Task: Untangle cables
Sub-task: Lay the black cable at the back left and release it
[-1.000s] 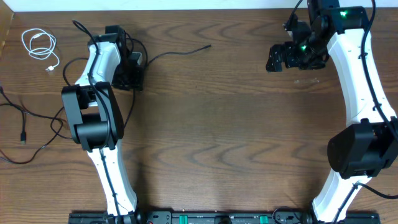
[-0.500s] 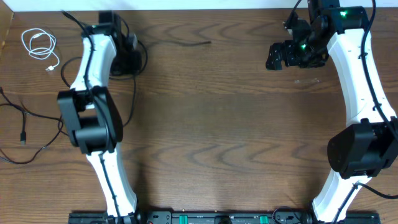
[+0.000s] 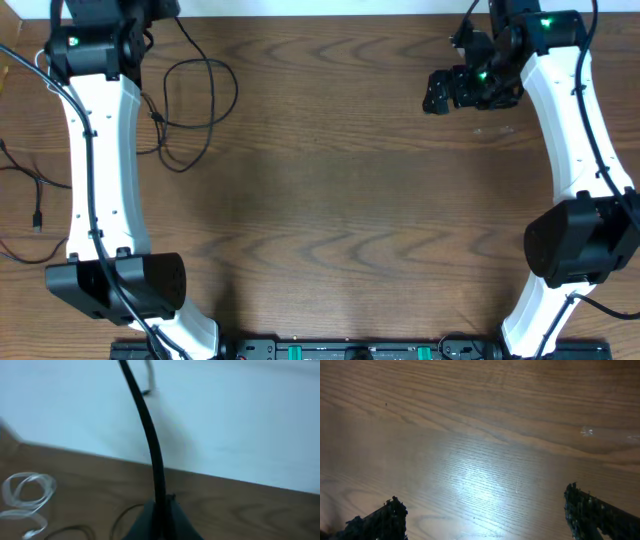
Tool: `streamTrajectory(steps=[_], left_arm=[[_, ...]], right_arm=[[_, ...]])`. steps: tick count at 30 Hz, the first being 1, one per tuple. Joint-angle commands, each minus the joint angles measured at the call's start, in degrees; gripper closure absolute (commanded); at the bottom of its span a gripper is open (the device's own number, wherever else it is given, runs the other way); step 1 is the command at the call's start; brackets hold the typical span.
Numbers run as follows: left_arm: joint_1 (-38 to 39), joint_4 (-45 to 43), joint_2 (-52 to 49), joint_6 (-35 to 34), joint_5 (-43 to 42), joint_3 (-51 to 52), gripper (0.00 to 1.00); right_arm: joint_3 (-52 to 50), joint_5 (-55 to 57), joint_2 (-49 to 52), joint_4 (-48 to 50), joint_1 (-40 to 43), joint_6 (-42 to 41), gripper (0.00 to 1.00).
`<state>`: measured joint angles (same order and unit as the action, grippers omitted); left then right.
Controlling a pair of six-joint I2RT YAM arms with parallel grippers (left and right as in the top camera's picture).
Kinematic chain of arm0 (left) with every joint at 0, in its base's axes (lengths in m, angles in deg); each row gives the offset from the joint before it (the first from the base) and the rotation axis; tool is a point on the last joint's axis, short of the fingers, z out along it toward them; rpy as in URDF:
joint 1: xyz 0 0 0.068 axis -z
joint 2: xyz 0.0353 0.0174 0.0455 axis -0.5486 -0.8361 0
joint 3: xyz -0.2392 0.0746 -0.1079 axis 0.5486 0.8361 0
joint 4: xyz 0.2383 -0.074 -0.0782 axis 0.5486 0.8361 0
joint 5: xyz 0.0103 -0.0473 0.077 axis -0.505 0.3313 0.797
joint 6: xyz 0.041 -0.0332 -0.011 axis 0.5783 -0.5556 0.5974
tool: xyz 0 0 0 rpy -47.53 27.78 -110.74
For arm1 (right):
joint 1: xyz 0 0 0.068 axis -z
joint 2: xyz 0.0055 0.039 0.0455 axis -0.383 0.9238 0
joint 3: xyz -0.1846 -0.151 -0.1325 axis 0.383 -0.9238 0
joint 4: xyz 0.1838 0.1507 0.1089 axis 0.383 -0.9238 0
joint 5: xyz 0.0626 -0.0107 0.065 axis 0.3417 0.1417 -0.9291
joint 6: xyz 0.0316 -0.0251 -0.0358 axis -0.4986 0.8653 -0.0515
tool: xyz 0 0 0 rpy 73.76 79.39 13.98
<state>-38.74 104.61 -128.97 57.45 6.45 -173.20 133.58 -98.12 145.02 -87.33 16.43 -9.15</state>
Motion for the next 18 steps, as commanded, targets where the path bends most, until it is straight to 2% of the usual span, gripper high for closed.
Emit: streamTrajectory(steps=[1,7,11,15,18], left_arm=[[0.0,1.2,-2.9,-4.1,13.2,2.8,0.92],[-0.1,2.0,-6.1,-9.1,26.5,7.7,0.92],[-0.6,2.0,-11.5,-15.1,33.4,10.2,0.93],[-1.3,2.7,-16.7,-19.9,37.7,10.3,0.92],[-1.9,2.8,-20.0,-22.5,37.9,10.3,0.92]], right_arm=[[-0.4,-0.5,-0.4,-0.1,-0.8,0.7,0.01],[-0.4,-0.6,-0.4,-0.1,-0.9,0.7,0.01],[-0.5,-0.6,-0.4,-0.4,-0.9,0.7,0.01],[-0.7,-0.5,-0.4,-0.9,-1.0,0.7,0.01],[-0.7,-0.5,-0.4,-0.9,-1.0,0.7,0.01]])
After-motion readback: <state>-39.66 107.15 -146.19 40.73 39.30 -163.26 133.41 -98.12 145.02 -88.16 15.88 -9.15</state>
